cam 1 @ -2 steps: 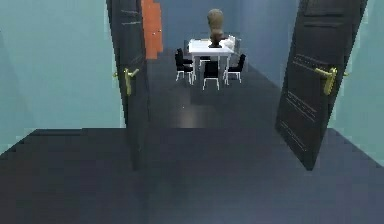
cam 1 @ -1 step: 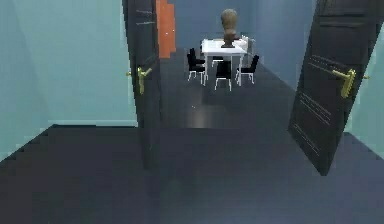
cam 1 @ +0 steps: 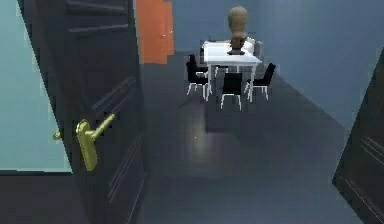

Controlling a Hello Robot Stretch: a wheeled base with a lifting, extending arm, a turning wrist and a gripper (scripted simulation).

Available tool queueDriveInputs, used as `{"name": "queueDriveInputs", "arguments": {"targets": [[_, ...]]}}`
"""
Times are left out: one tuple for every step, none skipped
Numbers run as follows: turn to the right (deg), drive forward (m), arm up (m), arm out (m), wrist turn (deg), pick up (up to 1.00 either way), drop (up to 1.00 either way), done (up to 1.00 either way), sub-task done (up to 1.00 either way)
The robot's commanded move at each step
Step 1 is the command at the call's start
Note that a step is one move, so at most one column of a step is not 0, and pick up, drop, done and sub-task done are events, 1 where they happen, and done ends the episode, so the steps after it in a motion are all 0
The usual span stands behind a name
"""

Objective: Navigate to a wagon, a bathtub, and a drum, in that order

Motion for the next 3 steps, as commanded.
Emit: {"name": "queueDriveInputs", "arguments": {"targets": [[0.0, 1.00, 0.00, 0.00, 0.0, 0.00, 0.00, 0.00, 0.00], [-6.0, 0.00, 0.00, 0.00, 0.0, 0.00, 0.00, 0.00, 0.00], [0.0, 0.10, 0.00, 0.00, 0.0, 0.00, 0.00, 0.00, 0.00]]}}
